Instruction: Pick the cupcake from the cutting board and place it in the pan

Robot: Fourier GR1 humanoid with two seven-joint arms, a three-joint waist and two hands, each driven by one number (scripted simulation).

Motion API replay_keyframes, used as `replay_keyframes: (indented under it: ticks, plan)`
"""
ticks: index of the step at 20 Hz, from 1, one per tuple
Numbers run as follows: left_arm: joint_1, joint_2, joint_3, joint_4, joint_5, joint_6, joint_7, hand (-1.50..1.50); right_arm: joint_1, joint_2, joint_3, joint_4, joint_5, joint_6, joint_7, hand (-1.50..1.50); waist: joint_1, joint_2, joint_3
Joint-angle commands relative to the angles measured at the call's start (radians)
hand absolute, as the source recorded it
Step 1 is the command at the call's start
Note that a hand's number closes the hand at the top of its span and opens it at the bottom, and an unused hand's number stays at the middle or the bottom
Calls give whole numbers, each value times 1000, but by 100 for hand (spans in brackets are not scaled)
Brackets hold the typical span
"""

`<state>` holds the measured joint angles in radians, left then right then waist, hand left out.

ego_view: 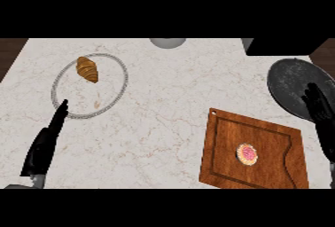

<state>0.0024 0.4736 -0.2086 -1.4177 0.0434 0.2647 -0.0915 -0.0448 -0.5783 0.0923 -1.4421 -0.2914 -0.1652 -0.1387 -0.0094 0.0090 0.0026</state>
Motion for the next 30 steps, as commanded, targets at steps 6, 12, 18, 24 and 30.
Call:
replay_keyframes:
  ticks: [6, 12, 18, 24, 30]
  plan:
    - [-162, -93, 12, -77, 76, -21, -5, 0, -146, 7, 389, -105, -35, 599, -83, 150, 170, 22, 4]
    - [-186, -146, 46, -58, 146, -7, 70, 0, -208, -153, 187, 69, 81, 741, -609, -150, 39, 6, 6]
    - [-203, -116, 86, -45, 161, -28, 75, 0, -318, -364, 119, 190, 171, 869, -836, -150, 51, 3, 2]
    - [-249, -113, 88, -29, 175, -57, 108, 0, -472, -506, 207, 161, 341, 817, -832, -150, 68, 3, -1]
    - [-226, -112, 106, -22, 167, -60, 95, 0, -571, -494, 271, 149, 366, 804, -826, -150, 49, -4, -3]
